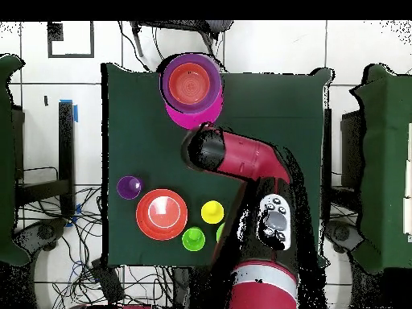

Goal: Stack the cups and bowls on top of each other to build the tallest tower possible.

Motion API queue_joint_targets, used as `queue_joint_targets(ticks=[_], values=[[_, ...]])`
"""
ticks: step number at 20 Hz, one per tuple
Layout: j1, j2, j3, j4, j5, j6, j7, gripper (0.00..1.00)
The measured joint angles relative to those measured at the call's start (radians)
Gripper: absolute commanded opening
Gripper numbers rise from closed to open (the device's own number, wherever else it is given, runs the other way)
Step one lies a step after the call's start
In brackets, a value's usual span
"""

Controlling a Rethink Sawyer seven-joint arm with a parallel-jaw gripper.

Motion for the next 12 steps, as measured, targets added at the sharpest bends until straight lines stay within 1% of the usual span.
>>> queue_joint_targets(ticks=[6,8,10,12], values=[[-0.071,-0.023,0.028,0.097,-0.016,-0.03,0.0,1.0],[-0.1,-0.029,0.041,0.134,-0.032,-0.054,0.0,1.0],[-0.114,-0.032,0.048,0.153,-0.041,-0.068,0.0,1.0],[-0.143,-0.037,0.061,0.193,-0.065,-0.1,0.0,1.0]])
